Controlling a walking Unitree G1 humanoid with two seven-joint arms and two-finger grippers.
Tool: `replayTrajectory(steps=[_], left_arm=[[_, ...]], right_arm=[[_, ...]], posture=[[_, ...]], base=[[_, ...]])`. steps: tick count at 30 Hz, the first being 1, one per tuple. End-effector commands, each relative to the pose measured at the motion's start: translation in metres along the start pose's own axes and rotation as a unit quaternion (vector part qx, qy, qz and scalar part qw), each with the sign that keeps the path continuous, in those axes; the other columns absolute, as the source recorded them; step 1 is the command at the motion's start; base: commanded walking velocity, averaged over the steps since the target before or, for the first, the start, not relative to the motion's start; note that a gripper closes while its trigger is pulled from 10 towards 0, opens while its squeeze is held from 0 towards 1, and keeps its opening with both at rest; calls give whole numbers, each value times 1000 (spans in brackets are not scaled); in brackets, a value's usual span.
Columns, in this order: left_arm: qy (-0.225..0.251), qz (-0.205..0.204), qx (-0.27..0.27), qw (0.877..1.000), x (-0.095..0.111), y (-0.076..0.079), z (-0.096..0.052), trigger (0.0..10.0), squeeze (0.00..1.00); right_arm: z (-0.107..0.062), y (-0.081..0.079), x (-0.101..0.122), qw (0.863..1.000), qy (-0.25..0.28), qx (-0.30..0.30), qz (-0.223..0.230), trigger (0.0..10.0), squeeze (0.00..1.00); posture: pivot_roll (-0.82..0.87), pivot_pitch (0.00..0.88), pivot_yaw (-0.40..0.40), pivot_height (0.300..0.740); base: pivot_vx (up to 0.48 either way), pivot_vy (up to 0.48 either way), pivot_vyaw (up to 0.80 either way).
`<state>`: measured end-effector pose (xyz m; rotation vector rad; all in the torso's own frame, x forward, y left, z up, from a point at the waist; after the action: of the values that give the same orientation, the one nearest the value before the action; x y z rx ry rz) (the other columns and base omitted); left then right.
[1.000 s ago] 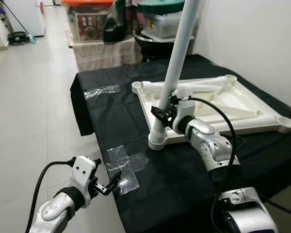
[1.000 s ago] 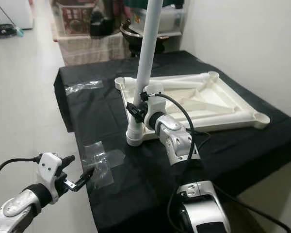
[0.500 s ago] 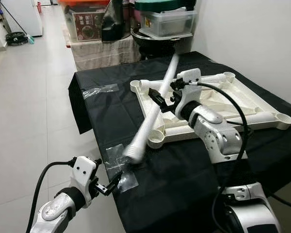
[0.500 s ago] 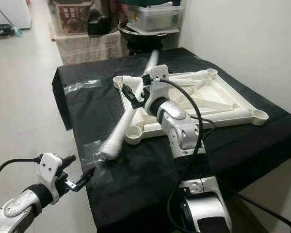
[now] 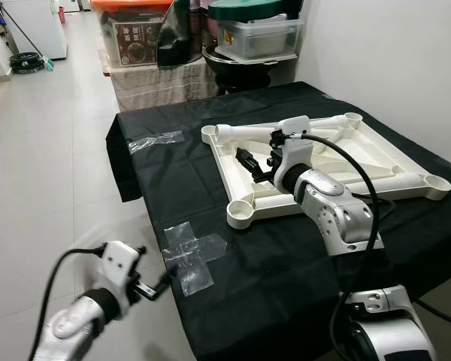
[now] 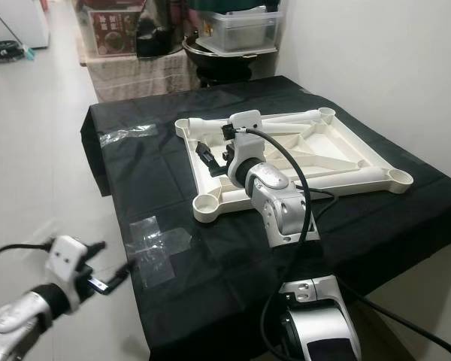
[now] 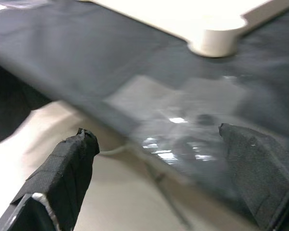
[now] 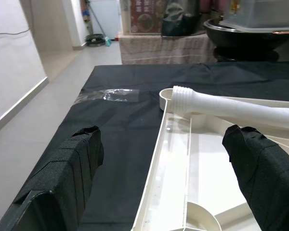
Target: Building children table
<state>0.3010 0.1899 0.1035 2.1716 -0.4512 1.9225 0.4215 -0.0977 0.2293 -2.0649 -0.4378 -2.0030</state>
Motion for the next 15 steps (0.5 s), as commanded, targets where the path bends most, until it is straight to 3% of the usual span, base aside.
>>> replayTrajectory(steps=[1,3,7,12,15], left_arm=[[12,3,33,999,7,-21,-4,10000,0],[25,2,54,998,14,-30,-5,10000,0],[35,2,78,996,12,-24,-4,10000,0],[43,-23,108,993,9,-22,-3,10000,0],[64,-30,110,991,17,-11,-2,10000,0]], right_arm=[[-1,0,-6,1000,-7,-4,15,10000,0],[-1,-4,-7,999,-1,-2,36,10000,0],[-4,-18,-4,997,20,15,67,10000,0],[-8,-28,0,996,40,30,77,10000,0],[-10,-28,-5,997,42,15,58,10000,0]], posture=[[8,0,-35,740],[12,0,-35,740],[15,0,-35,740],[18,0,-43,740],[20,0,-45,740]], base=[[0,0,0],[0,0,0],[0,0,0],[0,0,0],[0,0,0]])
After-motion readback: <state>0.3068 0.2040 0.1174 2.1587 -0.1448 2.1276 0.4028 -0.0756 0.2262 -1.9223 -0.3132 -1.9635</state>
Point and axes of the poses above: a point about 5 cm out from each wrist's last joint towards the gripper, its own z axis pointing out of the wrist towards the gripper, its own x axis along the axis of the wrist's last joint, y = z × x, the point moved 6 cm from there along z, pointing out of the wrist towards the gripper, and after that the axes turned 3 degrees about -z, right-handed, at the moved point
